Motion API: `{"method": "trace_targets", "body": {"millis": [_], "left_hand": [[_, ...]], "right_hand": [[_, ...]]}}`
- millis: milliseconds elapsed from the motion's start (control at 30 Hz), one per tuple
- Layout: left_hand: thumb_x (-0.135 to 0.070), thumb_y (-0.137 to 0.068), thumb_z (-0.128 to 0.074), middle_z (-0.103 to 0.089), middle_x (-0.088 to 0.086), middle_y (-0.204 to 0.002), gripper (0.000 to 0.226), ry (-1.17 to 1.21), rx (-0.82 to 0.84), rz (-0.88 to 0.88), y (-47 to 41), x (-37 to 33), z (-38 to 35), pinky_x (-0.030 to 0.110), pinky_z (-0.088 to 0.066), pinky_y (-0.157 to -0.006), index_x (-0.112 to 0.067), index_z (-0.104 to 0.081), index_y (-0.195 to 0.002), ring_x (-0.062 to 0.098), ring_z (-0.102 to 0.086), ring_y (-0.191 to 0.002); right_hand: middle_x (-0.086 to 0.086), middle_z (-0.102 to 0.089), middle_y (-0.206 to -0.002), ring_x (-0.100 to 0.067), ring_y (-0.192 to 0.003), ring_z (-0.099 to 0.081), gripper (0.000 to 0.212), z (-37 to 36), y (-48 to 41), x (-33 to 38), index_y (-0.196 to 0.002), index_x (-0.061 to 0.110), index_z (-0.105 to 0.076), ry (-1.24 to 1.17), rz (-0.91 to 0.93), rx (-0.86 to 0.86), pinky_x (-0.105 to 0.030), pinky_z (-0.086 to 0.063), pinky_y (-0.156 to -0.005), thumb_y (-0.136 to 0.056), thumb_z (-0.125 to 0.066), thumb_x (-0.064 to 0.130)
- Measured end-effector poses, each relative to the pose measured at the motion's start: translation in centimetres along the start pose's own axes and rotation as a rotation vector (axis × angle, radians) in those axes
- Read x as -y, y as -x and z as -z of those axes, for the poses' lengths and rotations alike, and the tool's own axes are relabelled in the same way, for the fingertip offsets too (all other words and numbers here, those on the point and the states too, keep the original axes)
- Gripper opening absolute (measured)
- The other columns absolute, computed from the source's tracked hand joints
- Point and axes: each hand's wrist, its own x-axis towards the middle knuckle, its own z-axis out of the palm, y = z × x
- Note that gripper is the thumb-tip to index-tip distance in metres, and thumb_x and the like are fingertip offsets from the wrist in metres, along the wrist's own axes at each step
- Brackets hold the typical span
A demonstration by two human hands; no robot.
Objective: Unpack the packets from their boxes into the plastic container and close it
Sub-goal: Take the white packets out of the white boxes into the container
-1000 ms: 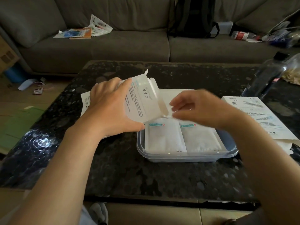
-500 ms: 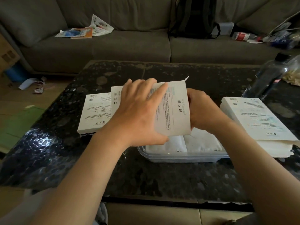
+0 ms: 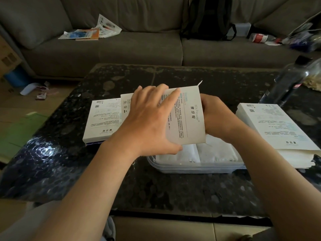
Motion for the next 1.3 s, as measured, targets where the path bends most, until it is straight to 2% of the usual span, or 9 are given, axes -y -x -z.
{"method": "trace_targets", "body": {"millis": [100,167,300,400,633,833,967,1100,1300], "left_hand": [[-0.075,-0.052,-0.066,-0.021,0.000,-0.151,0.125,-0.026,0.027,0.031,0.0,0.2,0.2,0.053,-0.006,-0.122,-0.025,-0.015,-0.154,0.026,-0.018,-0.142],[-0.076,-0.053,-0.066,-0.018,0.000,-0.153,0.126,-0.037,0.039,0.059,0.0,0.4,0.3,0.053,-0.004,-0.123,-0.026,-0.012,-0.155,0.026,-0.014,-0.143],[-0.075,-0.054,-0.069,-0.016,0.000,-0.154,0.126,-0.049,0.034,0.058,-0.2,0.1,0.2,0.055,-0.004,-0.123,-0.028,-0.010,-0.155,0.027,-0.012,-0.145],[-0.076,-0.055,-0.071,-0.012,0.002,-0.157,0.128,-0.058,0.022,0.045,-0.5,-0.3,0.1,0.056,-0.004,-0.122,-0.028,-0.008,-0.155,0.029,-0.009,-0.147],[-0.075,-0.073,-0.066,0.019,0.003,-0.165,0.121,-0.026,-0.098,0.041,-1.6,-2.1,-0.5,0.040,0.019,-0.116,-0.028,0.007,-0.158,0.027,0.018,-0.152],[-0.055,-0.086,-0.068,-0.006,0.008,-0.167,0.096,0.021,-0.108,-0.006,-2.8,-4.0,-1.1,0.050,-0.006,-0.124,-0.018,-0.017,-0.158,0.030,-0.004,-0.154],[-0.047,-0.092,-0.064,-0.019,0.004,-0.166,0.078,0.090,-0.052,-0.039,-3.1,-5.8,-1.8,0.045,-0.011,-0.123,-0.021,-0.029,-0.156,0.025,-0.014,-0.153],[-0.041,-0.091,-0.068,-0.036,0.005,-0.158,0.067,0.134,-0.055,-0.065,-3.2,-6.9,-2.4,0.047,-0.027,-0.117,-0.019,-0.044,-0.149,0.027,-0.033,-0.145],[-0.035,-0.090,-0.070,-0.046,0.008,-0.149,0.059,0.137,-0.062,-0.079,-3.1,-8.5,-3.1,0.046,-0.034,-0.111,-0.014,-0.053,-0.142,0.030,-0.044,-0.136]], "right_hand": [[0.004,-0.072,-0.090,-0.016,-0.068,-0.075,0.010,1.0,0.7,0.4,-0.103,0.012,-0.063,-0.023,-0.055,-0.003,-0.029,-0.060,-0.052,-0.096,-0.067,0.019],[0.000,-0.075,-0.086,-0.020,-0.065,-0.075,0.016,2.0,1.3,1.1,-0.093,0.006,-0.064,-0.108,-0.068,-0.045,-0.028,-0.058,-0.052,-0.099,-0.064,0.021],[-0.001,-0.077,-0.085,-0.022,-0.074,-0.077,0.021,3.5,2.6,3.1,-0.096,0.007,-0.072,-0.412,-0.111,-0.009,-0.027,-0.060,-0.060,-0.101,-0.059,0.023],[-0.001,-0.077,-0.089,-0.017,-0.079,-0.077,0.015,3.6,3.2,3.5,-0.097,0.008,-0.072,-0.350,-0.112,0.019,-0.028,-0.062,-0.062,-0.095,-0.068,0.022],[-0.005,-0.078,-0.092,-0.021,-0.081,-0.078,0.018,5.9,4.0,2.8,-0.095,-0.002,-0.062,-0.547,-0.236,-0.180,-0.028,-0.061,-0.062,-0.096,-0.066,0.015],[-0.015,-0.077,-0.099,-0.028,-0.080,-0.078,0.010,9.2,5.5,-0.1,-0.104,-0.002,-0.058,-0.992,-0.431,-0.497,-0.027,-0.057,-0.053,-0.098,-0.060,0.006],[-0.013,-0.075,-0.088,-0.027,-0.075,-0.078,0.029,10.8,7.2,-3.0,-0.124,0.000,-0.057,-1.129,-0.503,-0.687,-0.031,-0.060,-0.059,-0.096,-0.059,0.003],[-0.017,-0.075,-0.093,-0.029,-0.074,-0.078,0.027,11.9,8.7,-5.3,-0.121,-0.002,-0.057,-1.128,-0.578,-0.752,-0.037,-0.063,-0.063,-0.094,-0.055,0.000],[-0.021,-0.075,-0.094,-0.032,-0.071,-0.077,0.029,12.0,10.4,-7.4,-0.122,-0.002,-0.055,-1.146,-0.655,-0.768,-0.040,-0.062,-0.059,-0.094,-0.048,-0.001]]}}
